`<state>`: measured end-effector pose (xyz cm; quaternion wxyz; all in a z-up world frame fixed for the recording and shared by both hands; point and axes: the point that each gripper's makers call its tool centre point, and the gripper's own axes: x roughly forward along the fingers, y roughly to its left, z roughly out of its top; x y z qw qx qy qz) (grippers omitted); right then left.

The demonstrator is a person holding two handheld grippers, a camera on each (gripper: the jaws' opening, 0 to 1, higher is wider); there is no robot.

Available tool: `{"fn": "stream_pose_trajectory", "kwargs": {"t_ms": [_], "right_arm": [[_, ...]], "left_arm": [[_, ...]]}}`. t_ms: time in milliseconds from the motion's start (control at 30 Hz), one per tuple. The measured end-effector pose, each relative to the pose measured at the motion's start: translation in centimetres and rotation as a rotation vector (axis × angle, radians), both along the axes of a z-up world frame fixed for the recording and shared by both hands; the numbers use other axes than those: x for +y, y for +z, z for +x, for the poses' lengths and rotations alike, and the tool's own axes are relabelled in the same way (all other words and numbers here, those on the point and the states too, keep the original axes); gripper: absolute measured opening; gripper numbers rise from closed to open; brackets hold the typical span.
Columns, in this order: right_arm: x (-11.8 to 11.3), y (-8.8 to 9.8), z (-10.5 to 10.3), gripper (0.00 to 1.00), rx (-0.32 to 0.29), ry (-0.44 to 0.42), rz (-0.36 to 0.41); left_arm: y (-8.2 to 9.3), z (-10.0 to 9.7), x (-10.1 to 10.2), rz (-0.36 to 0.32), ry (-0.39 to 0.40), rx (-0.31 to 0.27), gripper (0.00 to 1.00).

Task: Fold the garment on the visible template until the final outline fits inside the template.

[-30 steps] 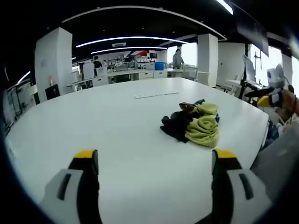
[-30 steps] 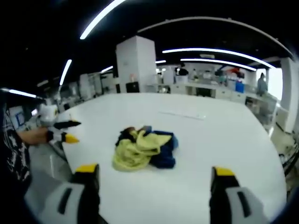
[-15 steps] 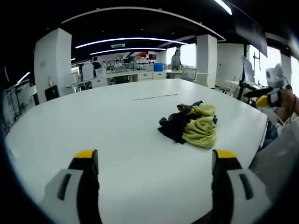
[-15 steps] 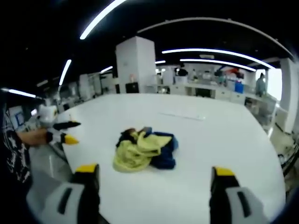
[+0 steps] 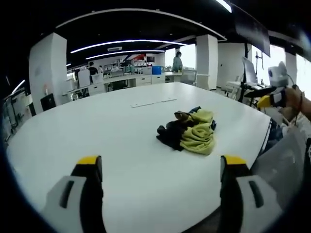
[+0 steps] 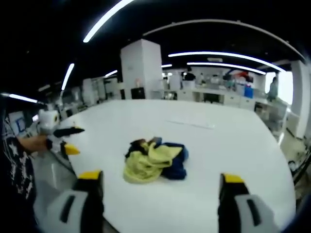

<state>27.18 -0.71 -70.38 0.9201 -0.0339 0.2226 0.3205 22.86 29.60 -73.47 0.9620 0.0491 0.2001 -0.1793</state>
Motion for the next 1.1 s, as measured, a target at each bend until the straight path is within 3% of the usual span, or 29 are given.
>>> {"fn": "stream_pose_trajectory", "kwargs": {"t_ms": [167,333,833,1100], "right_arm": [[-0.1,0.4,0.1,0.99,-0.014,-0.011,0.012],[0.1,0.0,0.2,0.93,-0.018,-0.015,0.001],[1.4,0.3,4.9,0.64,-0.022,0.006,0.132],[2.3,-0.5,7.5,0.55,0.003,0.04,0.095]], "left_arm": [[0.9,-0.3,-0.3,0.012,-0.034,0.002,0.98],[1.7,0.1,-1.2,0.011,-0.081,0.0,0.94],[2.3,5.2,-3.0,0.007,-0.222,-0.03,0.74],[1.7,7.5,-3.5,0.014,-0.269,-0.024,0.63]]}}
